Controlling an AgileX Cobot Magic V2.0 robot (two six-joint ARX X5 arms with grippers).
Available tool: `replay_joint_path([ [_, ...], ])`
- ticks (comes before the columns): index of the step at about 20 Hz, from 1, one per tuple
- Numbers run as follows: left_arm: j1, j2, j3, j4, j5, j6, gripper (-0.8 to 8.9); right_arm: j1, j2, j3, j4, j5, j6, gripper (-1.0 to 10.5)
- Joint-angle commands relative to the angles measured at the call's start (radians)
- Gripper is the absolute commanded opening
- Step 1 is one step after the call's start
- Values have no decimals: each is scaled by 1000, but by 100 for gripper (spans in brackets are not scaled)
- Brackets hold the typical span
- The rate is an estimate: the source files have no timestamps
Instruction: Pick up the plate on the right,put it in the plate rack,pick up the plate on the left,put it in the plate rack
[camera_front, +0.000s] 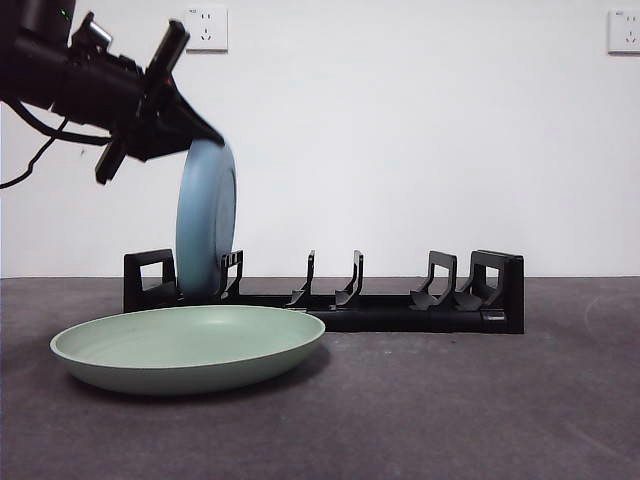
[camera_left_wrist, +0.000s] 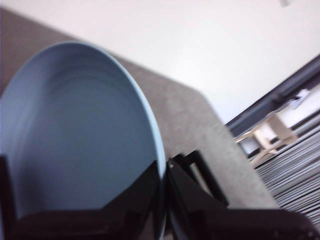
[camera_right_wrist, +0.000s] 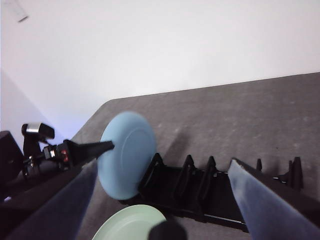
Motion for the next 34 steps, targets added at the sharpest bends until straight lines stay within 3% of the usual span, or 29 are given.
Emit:
replay_joint_path([
  [1, -8, 6, -4, -33, -28, 69, -9, 0, 2, 3, 6, 5, -11, 438],
  [10, -16, 5, -4, -92, -67, 89, 9, 0, 6, 3, 6, 5, -11, 438],
  [12, -16, 5, -4, -90, -67, 91, 84, 0, 8, 3, 6, 5, -11, 438],
  [16, -16, 5, -1, -84, -64, 92, 331, 0, 9, 3, 6, 5, -11, 438],
  [24, -16, 0, 49, -79, 30, 127, 348, 0, 10, 3, 5, 5, -11, 437],
  [29, -20, -56, 94, -93, 106, 202, 350, 1, 22, 3, -16, -2, -6, 437],
  [34, -32, -197, 111, -185, 124, 390, 350, 3, 71, 3, -106, -41, -8, 437],
])
